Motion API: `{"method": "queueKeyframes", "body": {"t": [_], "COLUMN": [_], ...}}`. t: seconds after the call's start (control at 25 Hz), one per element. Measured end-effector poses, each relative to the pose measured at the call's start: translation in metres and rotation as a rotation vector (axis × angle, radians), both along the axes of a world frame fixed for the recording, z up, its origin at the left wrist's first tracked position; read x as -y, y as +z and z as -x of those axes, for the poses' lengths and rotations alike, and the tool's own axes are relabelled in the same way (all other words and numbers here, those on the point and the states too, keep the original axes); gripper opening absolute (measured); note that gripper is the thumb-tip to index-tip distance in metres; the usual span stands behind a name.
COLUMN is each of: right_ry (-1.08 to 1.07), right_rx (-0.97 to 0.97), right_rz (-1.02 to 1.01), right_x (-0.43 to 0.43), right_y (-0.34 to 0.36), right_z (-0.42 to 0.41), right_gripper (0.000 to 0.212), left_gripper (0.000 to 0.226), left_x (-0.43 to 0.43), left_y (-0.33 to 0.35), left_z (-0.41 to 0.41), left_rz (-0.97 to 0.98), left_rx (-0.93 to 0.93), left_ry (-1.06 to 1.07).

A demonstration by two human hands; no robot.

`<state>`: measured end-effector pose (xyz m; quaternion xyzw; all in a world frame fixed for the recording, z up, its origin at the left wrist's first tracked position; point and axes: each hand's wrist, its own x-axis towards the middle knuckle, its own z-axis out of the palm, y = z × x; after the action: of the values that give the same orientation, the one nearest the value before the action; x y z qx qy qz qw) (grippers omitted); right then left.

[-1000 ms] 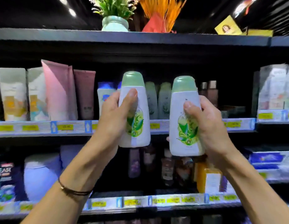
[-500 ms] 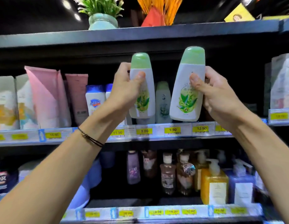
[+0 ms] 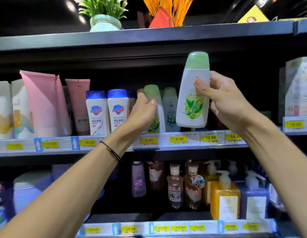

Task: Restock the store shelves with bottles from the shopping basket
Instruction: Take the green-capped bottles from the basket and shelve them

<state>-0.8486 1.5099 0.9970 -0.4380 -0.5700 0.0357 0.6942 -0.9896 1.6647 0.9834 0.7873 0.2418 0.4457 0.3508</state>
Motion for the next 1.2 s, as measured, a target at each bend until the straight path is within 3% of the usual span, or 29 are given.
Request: {"method": "queueKeyframes", "body": {"t": [0.08,0.16,0.28,0.36,0.44,0.88,1.0,1.2], "right_ry": [-0.010,-0.028,-0.063,-0.081,-0.100,-0.283,-0.323,-0.340], "right_rx": [0.014,0.028,0.039,0.045,0.060,0.151,0.180,0.171], "right_rz": [-0.003,0.005,0.016,0.017,0.023,0.136,0.181,0.300], "right_x": [0.000,0.000,-0.001,-0.003,-0.005,-0.048,-0.061,-0.079], "right_y": [0.000,0.001,0.001,0.001,0.003,0.004,0.002,-0.002], "right_z": [-0.004,-0.008,-0.014,-0.016,-0.018,-0.017,-0.018,-0.017], "right_gripper": [0.040,0.038,0.032,0.031,0.031,0.031,0.030,0.023], "left_gripper": [0.068,0.077,0.073,0.073,0.072,0.060,0.071,0.055], "left_x": [0.004,0.008,0.004,-0.001,-0.003,-0.027,-0.021,0.010], "left_y": [-0.001,0.004,0.023,0.033,0.033,0.031,0.033,0.007], "left_z": [-0.001,-0.002,-0.002,0.000,0.001,-0.009,-0.002,0.036], "left_rz": [-0.066,-0.292,-0.669,-0.777,-0.866,-0.879,-0.979,-1.169], "left_rx": [-0.006,-0.021,-0.316,-0.501,-0.567,-0.714,-0.642,-0.235], "left_ry": [0.023,0.143,0.355,0.374,0.367,0.393,0.432,0.466]}}
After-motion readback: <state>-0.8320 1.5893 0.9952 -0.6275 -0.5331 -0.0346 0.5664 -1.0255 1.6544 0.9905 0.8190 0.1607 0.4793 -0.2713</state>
